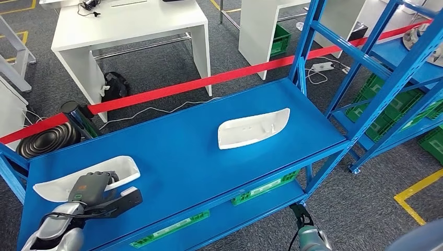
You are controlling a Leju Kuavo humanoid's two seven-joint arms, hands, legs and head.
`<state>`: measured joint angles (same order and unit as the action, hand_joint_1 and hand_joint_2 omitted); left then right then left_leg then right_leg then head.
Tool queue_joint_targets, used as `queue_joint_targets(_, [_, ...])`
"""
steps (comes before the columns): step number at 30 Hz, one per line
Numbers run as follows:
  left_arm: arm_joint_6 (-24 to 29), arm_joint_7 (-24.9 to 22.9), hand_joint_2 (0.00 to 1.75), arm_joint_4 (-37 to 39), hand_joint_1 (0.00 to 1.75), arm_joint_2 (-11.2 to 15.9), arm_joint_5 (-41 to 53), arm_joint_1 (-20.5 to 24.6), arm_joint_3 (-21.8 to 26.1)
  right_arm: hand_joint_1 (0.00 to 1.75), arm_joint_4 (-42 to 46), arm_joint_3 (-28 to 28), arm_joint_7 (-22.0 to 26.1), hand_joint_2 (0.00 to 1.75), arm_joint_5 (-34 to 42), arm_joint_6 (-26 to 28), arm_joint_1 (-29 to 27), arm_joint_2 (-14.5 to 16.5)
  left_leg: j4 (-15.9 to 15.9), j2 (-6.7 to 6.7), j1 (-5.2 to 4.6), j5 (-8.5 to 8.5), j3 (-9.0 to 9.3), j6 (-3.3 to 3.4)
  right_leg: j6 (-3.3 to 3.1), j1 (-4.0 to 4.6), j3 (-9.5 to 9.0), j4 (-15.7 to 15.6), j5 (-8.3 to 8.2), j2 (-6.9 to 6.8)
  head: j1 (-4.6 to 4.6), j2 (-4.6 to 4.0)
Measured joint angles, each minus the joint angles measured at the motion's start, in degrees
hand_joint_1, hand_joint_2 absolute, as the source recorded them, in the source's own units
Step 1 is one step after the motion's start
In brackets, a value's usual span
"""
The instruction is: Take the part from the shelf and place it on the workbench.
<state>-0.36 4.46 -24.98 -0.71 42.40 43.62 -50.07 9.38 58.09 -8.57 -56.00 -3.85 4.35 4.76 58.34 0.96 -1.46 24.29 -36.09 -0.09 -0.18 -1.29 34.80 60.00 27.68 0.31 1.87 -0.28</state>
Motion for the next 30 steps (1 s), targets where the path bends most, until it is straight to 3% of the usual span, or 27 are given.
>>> queue_joint_targets(9, [5.4, 3.7, 1.75, 0.8, 1.75, -0.2, -0.3, -0.8, 1.0, 0.0, 0.0, 0.4, 0.0, 0.0, 0.0, 0.1, 0.0, 0.1, 0.0, 0.01, 0.0, 0.0, 0.04, 0.0, 0.0, 0.0, -0.05, 0.0, 0.0, 0.0, 0.01, 0.0])
queue_joint_targets(15, [3.6, 12.5, 1.75, -3.1, 1.75, -0.6, -16.5, -2.5, 9.6, 0.0, 0.0, 1.0, 0.2, 0.0, 0.1, 0.5, 0.0, 0.3, 0.0, 0.01, -0.02, 0.0, 0.03, 0.0, 0.01, 0.0, -0.03, 0.0, 0.0, 0.0, 0.01, 0.0])
queue_joint_targets(18, [0.4, 14.3, 1.75, -12.3, 1.75, -0.2, -25.0, -4.4, 15.1, 0.0, 0.0, 1.3, 0.5, 0.0, 0.4, 0.8, -0.1, 0.3, 0.0, 0.01, -0.03, 0.0, 0.02, 0.0, 0.01, -0.01, -0.01, 0.0, 0.0, 0.01, 0.01, 0.0])
queue_joint_targets(22, [-2.7, 13.0, 1.75, -30.9, 1.75, 0.7, -32.7, -7.7, 20.4, 0.0, 0.0, 2.3, 0.8, 0.0, 0.8, 1.3, -0.1, 0.4, 0.0, 0.01, -0.04, 0.05, -0.02, 0.03, 0.04, 0.0, -0.01, 0.0, 0.03, 0.03, 0.0, 0.0])
queue_joint_targets(25, [-4.1, 12.5, 1.75, -42.9, 1.75, 1.3, -36.0, -10.1, 22.5, 0.0, 0.0, 2.6, 0.8, 0.0, 0.8, 1.5, -0.3, 0.6, 0.0, 0.0, -0.04, 0.12, -0.02, 0.04, 0.09, 0.0, -0.01, 0.0, 0.09, 0.05, 0.0, 0.0])
queue_joint_targets(30, [-5.9, 15.7, 1.75, -55.1, 1.75, 2.5, -39.6, -14.0, 23.6, 0.0, 0.0, 2.9, 0.9, 0.0, 0.6, 1.6, -0.3, 0.9, 0.0, 0.01, -0.04, 0.14, -0.02, 0.06, 0.12, 0.01, -0.02, 0.0, 0.11, 0.04, 0.01, 0.0])
